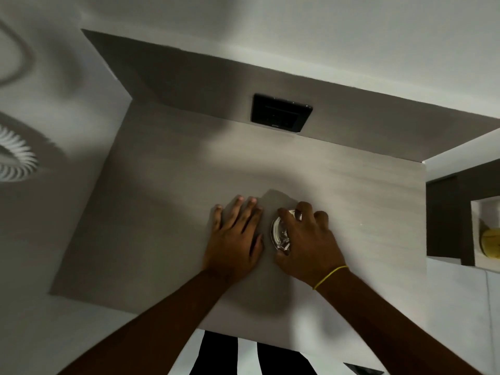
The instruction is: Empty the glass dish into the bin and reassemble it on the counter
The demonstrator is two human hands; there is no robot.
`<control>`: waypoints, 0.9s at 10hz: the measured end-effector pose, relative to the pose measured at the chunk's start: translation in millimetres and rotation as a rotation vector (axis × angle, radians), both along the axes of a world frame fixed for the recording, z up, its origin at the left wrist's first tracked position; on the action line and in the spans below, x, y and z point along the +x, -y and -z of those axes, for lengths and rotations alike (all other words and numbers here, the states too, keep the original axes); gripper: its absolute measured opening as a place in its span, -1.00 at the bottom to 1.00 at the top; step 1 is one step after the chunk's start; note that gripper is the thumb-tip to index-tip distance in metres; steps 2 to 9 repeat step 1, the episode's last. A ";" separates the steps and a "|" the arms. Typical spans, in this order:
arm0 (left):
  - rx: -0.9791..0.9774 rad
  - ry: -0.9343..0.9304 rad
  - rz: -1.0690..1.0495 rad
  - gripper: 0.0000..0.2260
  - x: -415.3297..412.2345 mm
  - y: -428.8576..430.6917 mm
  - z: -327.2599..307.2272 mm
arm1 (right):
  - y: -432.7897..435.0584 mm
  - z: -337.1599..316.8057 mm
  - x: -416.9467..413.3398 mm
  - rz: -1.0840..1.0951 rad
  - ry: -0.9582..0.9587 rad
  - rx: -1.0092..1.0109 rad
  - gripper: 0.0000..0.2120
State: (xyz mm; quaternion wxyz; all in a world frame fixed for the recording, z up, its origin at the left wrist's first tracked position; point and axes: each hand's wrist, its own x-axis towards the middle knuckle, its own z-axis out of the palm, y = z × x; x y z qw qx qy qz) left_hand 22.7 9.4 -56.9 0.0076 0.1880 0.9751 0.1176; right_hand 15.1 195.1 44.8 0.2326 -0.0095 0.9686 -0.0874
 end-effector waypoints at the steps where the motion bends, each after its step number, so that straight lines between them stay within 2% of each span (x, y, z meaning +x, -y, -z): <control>1: 0.020 -0.016 0.002 -0.46 3.7 2.6 -9.3 | -2.4 -10.0 5.9 0.014 0.024 -0.038 -0.10; 9: 0.020 -0.016 0.002 -0.46 3.7 2.6 -9.3 | -2.4 -10.0 5.9 0.014 0.024 -0.038 -0.10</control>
